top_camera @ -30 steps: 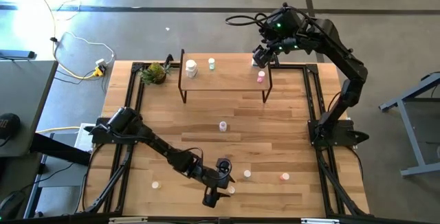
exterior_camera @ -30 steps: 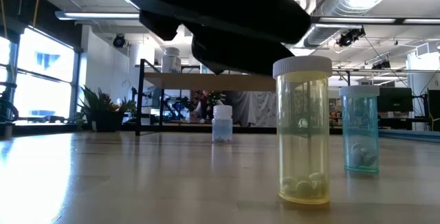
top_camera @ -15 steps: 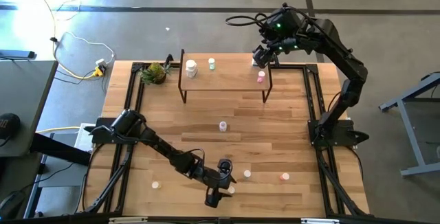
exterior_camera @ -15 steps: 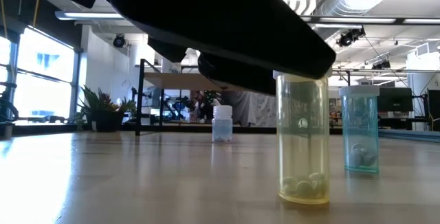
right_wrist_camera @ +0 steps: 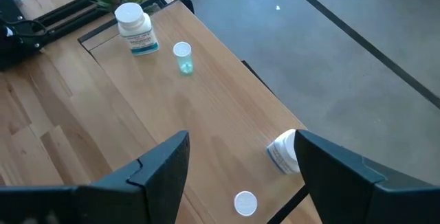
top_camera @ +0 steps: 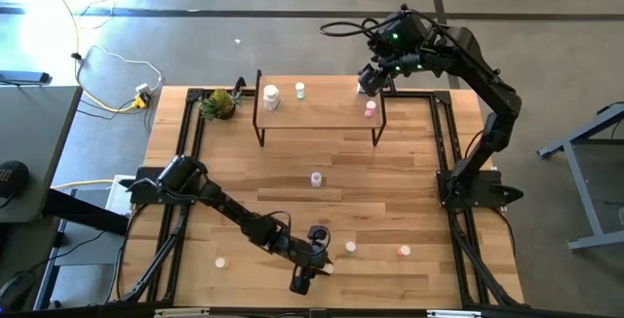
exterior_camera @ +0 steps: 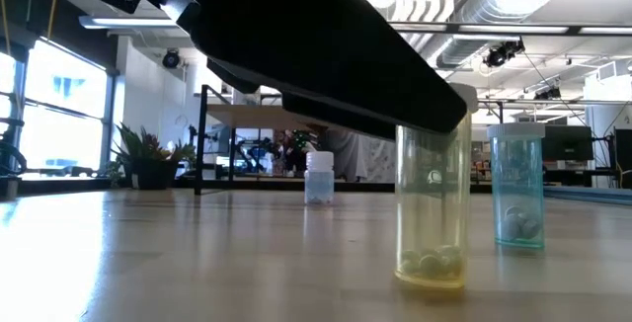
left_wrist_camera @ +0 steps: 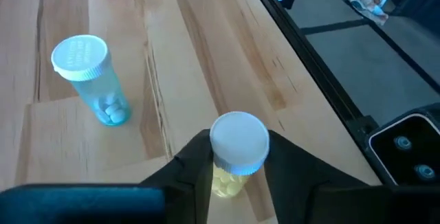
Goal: Pick and place medicine bottles onto shelf by color
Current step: Put the right yellow pill bottle on the shelf
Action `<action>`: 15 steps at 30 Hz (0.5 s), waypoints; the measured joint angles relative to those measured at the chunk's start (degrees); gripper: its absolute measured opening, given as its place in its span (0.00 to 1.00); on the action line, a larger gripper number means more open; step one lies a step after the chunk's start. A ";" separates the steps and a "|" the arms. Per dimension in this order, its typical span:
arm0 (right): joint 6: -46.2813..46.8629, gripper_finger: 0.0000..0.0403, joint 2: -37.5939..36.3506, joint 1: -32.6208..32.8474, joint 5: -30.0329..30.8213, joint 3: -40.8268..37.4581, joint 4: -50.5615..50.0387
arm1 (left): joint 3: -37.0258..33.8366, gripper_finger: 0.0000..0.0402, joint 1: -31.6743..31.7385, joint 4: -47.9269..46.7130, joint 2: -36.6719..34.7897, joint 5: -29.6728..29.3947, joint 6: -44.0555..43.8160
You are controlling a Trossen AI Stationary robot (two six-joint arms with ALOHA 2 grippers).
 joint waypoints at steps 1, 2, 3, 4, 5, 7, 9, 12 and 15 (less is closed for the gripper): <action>0.45 0.63 0.00 0.00 0.00 0.00 0.00 | 0.00 0.24 0.14 0.02 -0.02 0.02 -0.50; 0.94 0.63 0.00 0.00 0.00 0.00 -0.02 | 0.00 0.24 0.26 -0.04 -0.12 0.05 -0.99; 1.22 0.63 -0.06 0.00 0.00 0.02 -0.02 | 0.00 0.24 0.48 -0.23 -0.28 0.08 -1.53; 1.30 0.63 -0.18 0.01 -0.02 0.02 -0.02 | 0.00 0.25 0.70 -0.08 -0.42 0.09 -2.00; 1.32 0.63 -0.41 0.14 -0.01 0.02 -0.01 | 0.00 0.26 0.99 0.00 -0.51 0.09 -2.47; 1.33 0.63 -1.05 0.45 0.00 0.07 -0.04 | -0.02 0.27 1.67 -0.92 -1.22 0.06 -3.36; 1.31 0.63 -1.84 0.52 -0.03 0.09 -0.21 | 0.00 0.28 2.47 -0.94 -2.39 -0.06 -3.43; 1.32 0.63 -3.04 0.55 -0.21 0.09 -0.66 | 0.00 0.27 3.91 -3.28 -4.71 -0.85 -3.17; 1.33 0.63 -4.37 0.52 -0.20 0.09 -1.28 | 0.00 0.27 5.90 -4.87 -7.40 -1.01 -1.24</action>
